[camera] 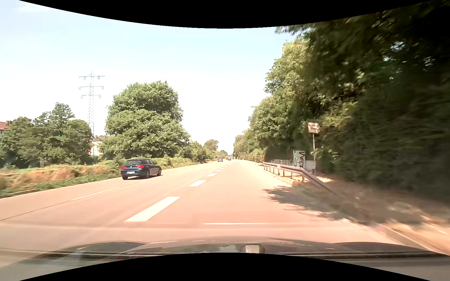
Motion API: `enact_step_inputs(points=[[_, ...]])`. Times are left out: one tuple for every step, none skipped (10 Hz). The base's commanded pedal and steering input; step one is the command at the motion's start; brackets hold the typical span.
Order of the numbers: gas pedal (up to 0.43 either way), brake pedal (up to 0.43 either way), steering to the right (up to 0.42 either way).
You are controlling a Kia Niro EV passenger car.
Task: Follow the waypoints while adhering to traffic rules and regulations
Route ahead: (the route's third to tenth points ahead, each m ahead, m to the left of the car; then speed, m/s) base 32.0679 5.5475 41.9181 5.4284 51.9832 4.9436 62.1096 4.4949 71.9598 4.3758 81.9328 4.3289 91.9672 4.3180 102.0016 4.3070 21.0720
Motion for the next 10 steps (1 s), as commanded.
enact_step_inputs(points=[[0.28,0.0,-0.001],[0.28,0.0,-0.002],[0.28,0.0,-0.002],[0.28,0.0,-0.002],[0.28,0.0,-0.002],[0.28,0.0,-0.002],[0.28,0.0,-0.002],[0.28,0.0,-0.002],[0.28,0.0,-0.002],[0.28,0.0,-0.002]])
